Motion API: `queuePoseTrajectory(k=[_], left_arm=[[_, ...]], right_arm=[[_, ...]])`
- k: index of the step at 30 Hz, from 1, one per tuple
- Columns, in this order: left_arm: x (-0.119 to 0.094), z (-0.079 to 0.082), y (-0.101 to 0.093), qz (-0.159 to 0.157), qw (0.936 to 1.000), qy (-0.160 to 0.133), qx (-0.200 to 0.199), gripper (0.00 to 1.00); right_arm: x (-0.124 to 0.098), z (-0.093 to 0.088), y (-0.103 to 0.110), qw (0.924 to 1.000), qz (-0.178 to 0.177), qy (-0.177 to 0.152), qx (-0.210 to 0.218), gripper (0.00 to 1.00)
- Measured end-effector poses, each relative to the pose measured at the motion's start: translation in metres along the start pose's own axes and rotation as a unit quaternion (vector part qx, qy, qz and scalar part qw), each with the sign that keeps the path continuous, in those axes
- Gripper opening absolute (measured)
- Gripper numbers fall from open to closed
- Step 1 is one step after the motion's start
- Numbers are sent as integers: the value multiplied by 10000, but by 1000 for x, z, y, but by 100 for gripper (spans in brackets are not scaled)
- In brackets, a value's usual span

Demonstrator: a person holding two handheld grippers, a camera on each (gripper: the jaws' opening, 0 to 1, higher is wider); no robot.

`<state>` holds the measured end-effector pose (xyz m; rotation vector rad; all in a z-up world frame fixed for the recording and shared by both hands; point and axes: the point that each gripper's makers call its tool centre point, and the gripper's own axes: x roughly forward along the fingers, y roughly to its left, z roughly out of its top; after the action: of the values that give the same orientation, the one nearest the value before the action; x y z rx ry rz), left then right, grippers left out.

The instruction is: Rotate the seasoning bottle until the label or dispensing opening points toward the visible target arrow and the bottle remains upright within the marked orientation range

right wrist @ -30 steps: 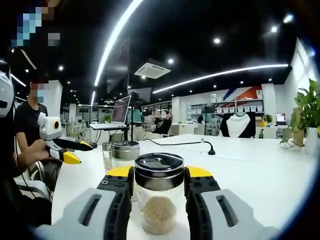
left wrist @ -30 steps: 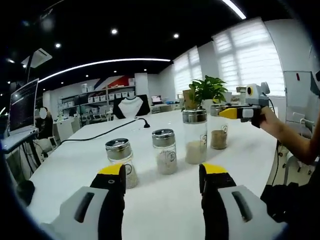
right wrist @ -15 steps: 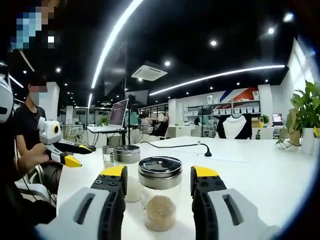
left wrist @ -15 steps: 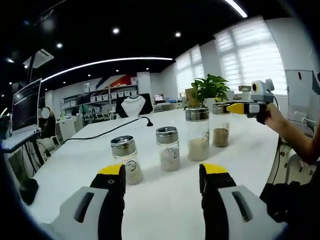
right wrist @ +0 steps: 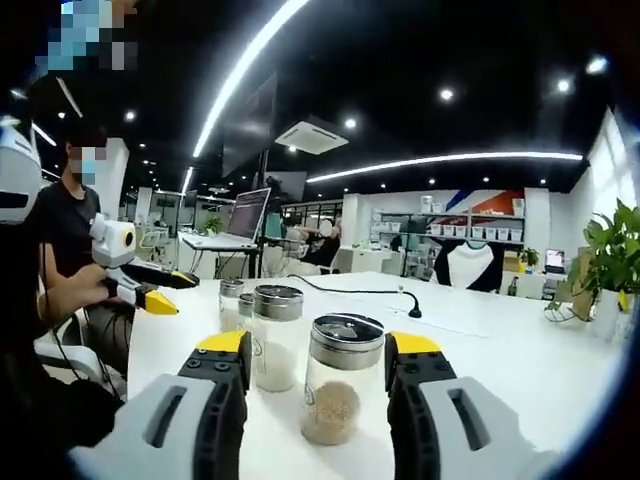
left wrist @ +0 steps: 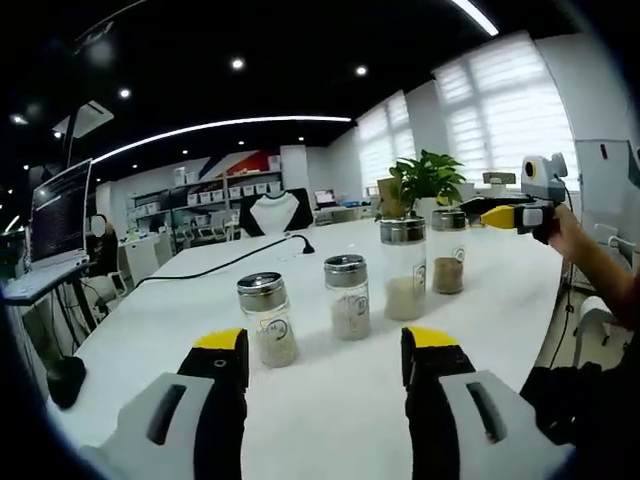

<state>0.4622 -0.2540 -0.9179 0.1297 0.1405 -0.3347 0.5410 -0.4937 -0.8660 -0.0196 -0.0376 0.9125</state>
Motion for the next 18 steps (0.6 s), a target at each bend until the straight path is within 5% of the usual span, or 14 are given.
queuePoseTrajectory(k=[5,18], left_arm=[[-1,-2,5,52,10000,53,-38,66],[-7,-5,1,15,10000,64,-56,66]], right_arm=[[-21,2,30,9996,-48,144,-251,65],[-38,-2,36,9996,-204,150,-90,69]])
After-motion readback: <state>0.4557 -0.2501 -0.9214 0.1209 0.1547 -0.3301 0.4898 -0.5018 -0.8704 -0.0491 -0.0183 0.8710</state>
